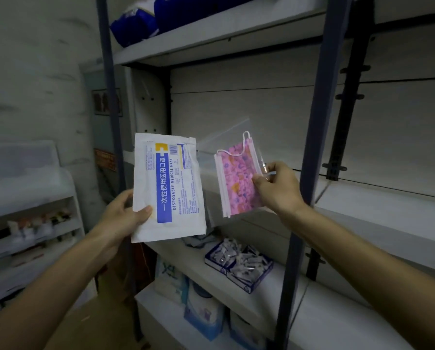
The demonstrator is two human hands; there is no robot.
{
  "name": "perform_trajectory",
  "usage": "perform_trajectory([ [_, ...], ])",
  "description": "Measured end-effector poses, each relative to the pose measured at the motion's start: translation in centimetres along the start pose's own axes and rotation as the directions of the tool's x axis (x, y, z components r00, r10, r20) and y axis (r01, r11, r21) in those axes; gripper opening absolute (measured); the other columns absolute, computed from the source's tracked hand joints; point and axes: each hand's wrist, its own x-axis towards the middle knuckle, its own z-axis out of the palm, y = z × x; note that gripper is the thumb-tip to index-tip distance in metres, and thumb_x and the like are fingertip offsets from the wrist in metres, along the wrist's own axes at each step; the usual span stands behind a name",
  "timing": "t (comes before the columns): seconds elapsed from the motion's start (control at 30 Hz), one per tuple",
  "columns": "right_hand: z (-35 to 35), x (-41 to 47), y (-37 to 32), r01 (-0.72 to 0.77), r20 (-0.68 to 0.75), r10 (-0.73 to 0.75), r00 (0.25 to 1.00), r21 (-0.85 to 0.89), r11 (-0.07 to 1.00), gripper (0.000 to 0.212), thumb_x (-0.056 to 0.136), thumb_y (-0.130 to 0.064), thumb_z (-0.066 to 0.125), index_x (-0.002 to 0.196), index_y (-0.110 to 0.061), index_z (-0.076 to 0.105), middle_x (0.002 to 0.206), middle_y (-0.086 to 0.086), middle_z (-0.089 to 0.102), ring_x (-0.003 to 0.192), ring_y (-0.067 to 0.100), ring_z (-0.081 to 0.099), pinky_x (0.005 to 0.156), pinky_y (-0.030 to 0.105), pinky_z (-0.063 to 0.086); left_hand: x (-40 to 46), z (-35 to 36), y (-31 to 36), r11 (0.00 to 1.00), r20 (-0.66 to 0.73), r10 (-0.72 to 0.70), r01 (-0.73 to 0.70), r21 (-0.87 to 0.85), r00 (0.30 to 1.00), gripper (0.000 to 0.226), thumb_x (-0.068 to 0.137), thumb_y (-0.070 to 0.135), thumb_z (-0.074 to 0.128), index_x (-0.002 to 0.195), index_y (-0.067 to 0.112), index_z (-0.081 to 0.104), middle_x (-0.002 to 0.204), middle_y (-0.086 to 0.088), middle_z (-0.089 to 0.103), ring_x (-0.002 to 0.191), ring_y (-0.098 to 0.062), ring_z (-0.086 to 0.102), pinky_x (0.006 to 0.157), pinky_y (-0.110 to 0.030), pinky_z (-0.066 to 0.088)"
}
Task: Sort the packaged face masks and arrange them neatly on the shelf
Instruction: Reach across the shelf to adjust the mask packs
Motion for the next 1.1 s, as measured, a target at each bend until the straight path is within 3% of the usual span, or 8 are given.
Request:
perform_trajectory([
  [0.17, 5.8, 6.6, -0.9, -0.031, 0.005, 0.03, 1.0, 0.048, 0.998, 0.01, 0.093, -0.013, 0.055, 0.101, -0.008, 0.051, 0.087, 0.007, 0.061, 0.085, 0.027, 0.066, 0.073, 0.048, 0.058, 7.2, -3.9, 0.9, 0.999, -0.018, 0.031, -0.03, 0.012, 0.999, 0.047, 0.088, 0.014, 0.065, 0.132, 0.018, 0.049, 0.12, -0.009, 0.063, 0.101, -0.027, 0.065, 0.089, -0.05, 0.052],
  [0.27, 9.3, 10.4, -0.6, -0.025, -0.02, 0.026, 0.999, 0.048, 0.999, 0.01, 0.093, -0.019, 0.055, 0.1, -0.013, 0.051, 0.092, 0.008, 0.062, 0.086, 0.027, 0.066, 0.074, 0.051, 0.058, 11.5, -5.6, 1.3, 0.998, -0.044, 0.056, -0.057, -0.03, 0.997, 0.048, 0.089, 0.012, 0.064, 0.134, 0.016, 0.048, 0.118, -0.01, 0.064, 0.095, -0.022, 0.065, 0.082, -0.041, 0.052],
  [0.4, 13.9, 14.0, 1.2, 0.01, -0.083, -0.009, 0.997, 0.015, 1.0, 0.012, 0.092, -0.024, 0.056, 0.099, -0.017, 0.051, 0.091, 0.007, 0.065, 0.086, 0.027, 0.066, 0.076, 0.051, 0.056, 16.2, -6.7, -0.4, 0.999, -0.078, 0.042, -0.044, -0.025, 0.996, 0.049, 0.088, 0.014, 0.065, 0.133, 0.017, 0.048, 0.119, -0.01, 0.064, 0.099, -0.026, 0.065, 0.087, -0.046, 0.051],
  [0.5, 16.8, 16.2, 1.8, 0.018, -0.099, -0.02, 0.995, -0.016, 1.0, 0.013, 0.092, -0.023, 0.057, 0.101, -0.016, 0.05, 0.09, 0.01, 0.065, 0.084, 0.029, 0.065, 0.076, 0.052, 0.055, 19.3, -7.6, -1.9, 1.0, -0.077, -0.001, 0.001, 0.01, 0.997, 0.048, 0.087, 0.018, 0.066, 0.132, 0.021, 0.05, 0.117, -0.007, 0.064, 0.098, -0.025, 0.065, 0.083, -0.045, 0.054],
  [0.73, 22.3, 21.2, 1.9, -0.008, -0.137, 0.002, 0.991, -0.042, 0.999, 0.009, 0.091, -0.017, 0.06, 0.09, -0.018, 0.051, 0.081, 0.004, 0.061, 0.084, 0.029, 0.064, 0.078, 0.052, 0.055, 27.3, -10.6, -3.3, 1.0, -0.015, -0.013, 0.013, 0.023, 1.0, 0.043, 0.087, 0.017, 0.066, 0.127, 0.023, 0.053, 0.108, -0.002, 0.069, 0.094, -0.022, 0.068, 0.076, -0.04, 0.055],
  [0.9, 25.6, 24.3, 0.6, -0.052, -0.188, 0.044, 0.981, -0.04, 0.998, 0.003, 0.092, -0.014, 0.059, 0.094, -0.013, 0.058, 0.079, 0.002, 0.061, 0.083, 0.026, 0.066, 0.082, 0.048, 0.057, 33.8, -12.5, -3.8, 1.0, 0.08, 0.006, -0.008, 0.021, 0.997, 0.04, 0.087, 0.019, 0.066, 0.124, 0.028, 0.054, 0.105, 0.002, 0.069, 0.093, -0.019, 0.069, 0.07, -0.036, 0.057],
  [1.1, 30.4, 27.3, -1.7, -0.067, -0.225, 0.053, 0.973, -0.052, 0.996, 0.007, 0.092, -0.012, 0.061, 0.098, -0.012, 0.057, 0.089, 0.012, 0.065, 0.085, 0.029, 0.067, 0.082, 0.049, 0.056, 41.4, -16.1, -3.1, 0.996, 0.186, 0.055, -0.066, 0.058, 0.981, 0.038, 0.084, 0.023, 0.068, 0.12, 0.029, 0.056, 0.109, 0.0, 0.069, 0.097, -0.024, 0.069, 0.085, -0.051, 0.055],
])
